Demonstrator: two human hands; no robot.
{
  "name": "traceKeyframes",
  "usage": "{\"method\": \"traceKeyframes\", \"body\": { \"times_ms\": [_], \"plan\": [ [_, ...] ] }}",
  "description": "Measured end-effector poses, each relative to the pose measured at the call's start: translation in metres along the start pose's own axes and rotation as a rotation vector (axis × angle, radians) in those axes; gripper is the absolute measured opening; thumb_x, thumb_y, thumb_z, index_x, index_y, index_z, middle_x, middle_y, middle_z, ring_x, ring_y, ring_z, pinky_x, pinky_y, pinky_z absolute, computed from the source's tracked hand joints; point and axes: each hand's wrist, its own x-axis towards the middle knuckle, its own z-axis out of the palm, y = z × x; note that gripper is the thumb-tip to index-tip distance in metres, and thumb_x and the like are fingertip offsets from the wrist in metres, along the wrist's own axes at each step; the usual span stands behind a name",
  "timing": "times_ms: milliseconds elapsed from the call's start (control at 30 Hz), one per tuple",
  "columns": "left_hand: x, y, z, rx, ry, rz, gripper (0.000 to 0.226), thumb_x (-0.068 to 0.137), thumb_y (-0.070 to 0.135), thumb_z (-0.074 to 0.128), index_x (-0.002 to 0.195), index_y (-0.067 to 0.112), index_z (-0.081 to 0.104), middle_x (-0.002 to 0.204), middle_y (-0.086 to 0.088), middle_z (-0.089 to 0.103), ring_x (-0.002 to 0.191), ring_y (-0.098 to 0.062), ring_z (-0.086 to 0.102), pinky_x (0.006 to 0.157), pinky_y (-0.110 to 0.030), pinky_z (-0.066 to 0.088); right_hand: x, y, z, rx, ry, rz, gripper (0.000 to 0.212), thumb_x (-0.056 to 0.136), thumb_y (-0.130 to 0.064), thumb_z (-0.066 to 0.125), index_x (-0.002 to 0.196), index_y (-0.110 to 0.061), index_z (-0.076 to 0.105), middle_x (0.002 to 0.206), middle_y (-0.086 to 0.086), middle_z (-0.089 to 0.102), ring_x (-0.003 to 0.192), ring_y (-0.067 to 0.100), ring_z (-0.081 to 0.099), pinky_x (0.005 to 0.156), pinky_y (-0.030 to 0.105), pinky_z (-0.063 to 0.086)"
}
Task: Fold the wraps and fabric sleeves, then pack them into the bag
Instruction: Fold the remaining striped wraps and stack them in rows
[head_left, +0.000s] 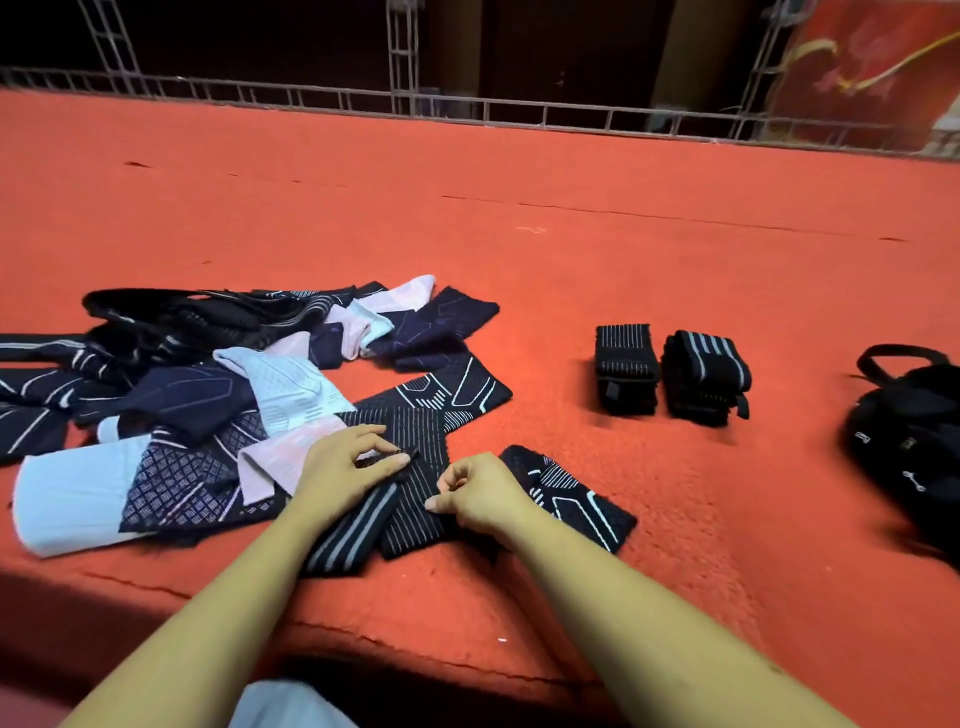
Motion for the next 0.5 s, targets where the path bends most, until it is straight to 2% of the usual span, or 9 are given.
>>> {"method": "traceKeyframes", "body": {
  "times_ms": [67, 133, 233, 300, 400, 467, 500],
  "plan": [
    [0.0, 0.0, -0.003, -0.06, -0.023, 0.001, 0.014, 0.071, 0.06, 0.071, 0.077, 0.047, 0.071, 0.107, 0.021, 0.068, 0.113, 0.003, 0.058, 0.103, -0.024, 0.038, -0.005, -0.006, -0.009, 0.126, 0.022, 0.002, 0.034, 0.079, -0.014, 0.078, 0.06, -0.02, 0.051, 0.053, -0.006, 0.046, 0.046, 0.012, 0.039, 0.049, 0.021, 0.035],
    [-0.001, -0.007, -0.008, -0.04, -0.088, 0.061, 0.02, 0.065, 0.064, 0.07, 0.082, 0.053, 0.07, 0.109, 0.031, 0.065, 0.114, 0.011, 0.055, 0.106, -0.02, 0.036, -0.013, -0.013, -0.025, 0.172, 0.058, -0.031, 0.029, 0.083, -0.011, 0.074, 0.066, -0.021, 0.053, 0.056, -0.004, 0.047, 0.046, 0.011, 0.04, 0.045, 0.018, 0.032],
    [-0.004, -0.012, -0.014, -0.022, -0.178, 0.099, 0.03, 0.06, 0.068, 0.074, 0.082, 0.047, 0.073, 0.124, 0.014, 0.062, 0.121, 0.008, 0.051, 0.109, -0.019, 0.033, -0.027, -0.018, -0.053, 0.101, 0.084, -0.116, 0.029, 0.087, -0.007, 0.07, 0.067, -0.018, 0.052, 0.058, -0.001, 0.049, 0.044, 0.005, 0.042, 0.044, 0.017, 0.033],
    [-0.006, -0.003, -0.013, -0.078, -0.208, 0.101, 0.019, 0.063, 0.057, 0.078, 0.076, 0.044, 0.073, 0.123, 0.012, 0.06, 0.118, 0.01, 0.05, 0.103, -0.009, 0.03, -0.033, -0.013, -0.067, 0.032, 0.109, -0.142, 0.029, 0.087, -0.005, 0.069, 0.068, -0.018, 0.052, 0.06, -0.003, 0.051, 0.049, 0.006, 0.043, 0.047, 0.019, 0.034],
    [-0.007, 0.023, -0.008, -0.258, -0.246, 0.133, 0.005, 0.076, 0.034, 0.074, 0.08, 0.03, 0.073, 0.113, 0.008, 0.067, 0.108, 0.001, 0.059, 0.098, -0.013, 0.038, -0.041, -0.005, -0.079, 0.029, 0.129, -0.188, 0.027, 0.085, 0.004, 0.065, 0.071, -0.015, 0.054, 0.064, 0.001, 0.056, 0.057, 0.013, 0.048, 0.053, 0.025, 0.037],
    [-0.007, 0.042, -0.005, -0.39, -0.297, 0.132, 0.009, 0.082, 0.03, 0.072, 0.084, 0.022, 0.069, 0.096, 0.009, 0.071, 0.089, -0.005, 0.063, 0.084, -0.015, 0.044, -0.045, -0.001, -0.081, 0.06, 0.129, -0.205, 0.026, 0.085, 0.008, 0.061, 0.073, -0.013, 0.055, 0.065, 0.006, 0.058, 0.055, 0.014, 0.05, 0.048, 0.023, 0.038],
    [-0.007, 0.048, -0.005, -0.444, -0.328, 0.12, 0.014, 0.082, 0.032, 0.072, 0.087, 0.021, 0.066, 0.085, 0.01, 0.068, 0.079, -0.006, 0.058, 0.075, -0.016, 0.044, -0.047, 0.001, -0.082, 0.078, 0.127, -0.211, 0.026, 0.087, 0.009, 0.059, 0.075, -0.013, 0.054, 0.066, 0.008, 0.057, 0.051, 0.012, 0.049, 0.045, 0.021, 0.037]
  ]
}}
